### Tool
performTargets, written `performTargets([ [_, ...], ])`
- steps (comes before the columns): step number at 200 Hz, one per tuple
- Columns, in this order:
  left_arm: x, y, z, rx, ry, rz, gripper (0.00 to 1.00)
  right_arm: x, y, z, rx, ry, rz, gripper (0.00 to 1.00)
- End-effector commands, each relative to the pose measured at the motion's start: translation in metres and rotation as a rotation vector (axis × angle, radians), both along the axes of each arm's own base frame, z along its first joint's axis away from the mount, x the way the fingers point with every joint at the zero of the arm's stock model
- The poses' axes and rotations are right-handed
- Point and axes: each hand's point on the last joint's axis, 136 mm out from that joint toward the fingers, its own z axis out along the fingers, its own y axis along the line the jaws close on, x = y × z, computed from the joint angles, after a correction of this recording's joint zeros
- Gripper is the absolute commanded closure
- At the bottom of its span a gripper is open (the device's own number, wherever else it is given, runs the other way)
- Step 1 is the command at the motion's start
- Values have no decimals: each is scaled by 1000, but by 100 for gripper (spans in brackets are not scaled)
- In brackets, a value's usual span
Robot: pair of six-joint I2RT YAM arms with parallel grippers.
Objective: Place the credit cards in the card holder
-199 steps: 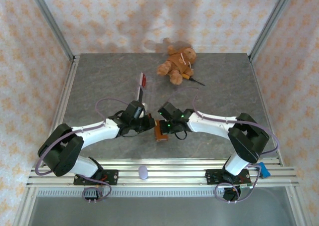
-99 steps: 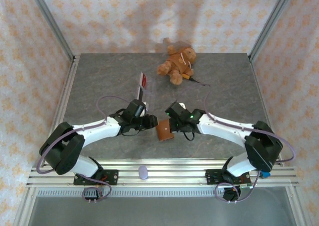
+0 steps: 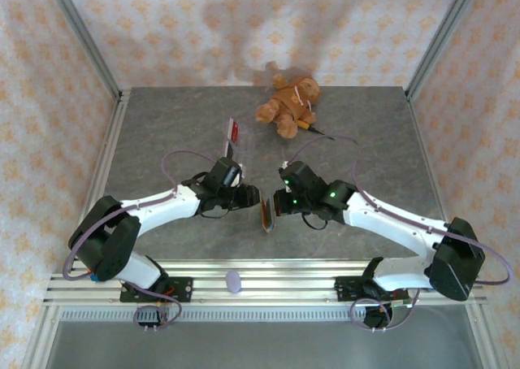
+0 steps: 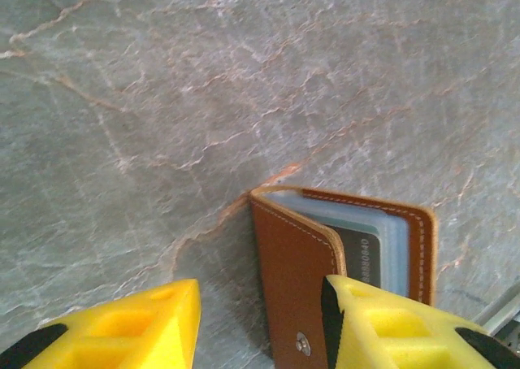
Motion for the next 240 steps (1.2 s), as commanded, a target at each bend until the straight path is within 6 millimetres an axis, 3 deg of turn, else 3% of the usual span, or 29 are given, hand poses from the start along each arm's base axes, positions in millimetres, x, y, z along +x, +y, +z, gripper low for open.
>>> performTargets([
  [1, -1, 11, -4, 47, 21, -13, 55, 0, 6, -7, 2, 9, 11, 100],
  [41, -2, 10, -12, 17, 42, -7, 56, -5, 2, -15, -21, 29, 27, 100],
  [77, -3, 19, -21, 52, 69, -4, 56, -8, 11, 2, 56, 16, 55, 100],
  [121, 4, 29, -6, -55, 78, 50, 56, -8, 28, 10, 136, 32, 74, 100],
  [142, 4, 29, -2, -75, 76, 44, 55, -7, 32, 3, 137, 48, 76, 100],
  [179, -2, 22, -13, -140, 117, 51, 55, -8, 36, -7, 133, 74, 88, 100],
  [204, -2, 28, -15, -128, 122, 66, 55, -7, 35, -11, 109, 79, 84, 100],
  [240, -1, 26, -16, -132, 122, 52, 58, -5, 18, -25, 8, 67, 54, 100],
])
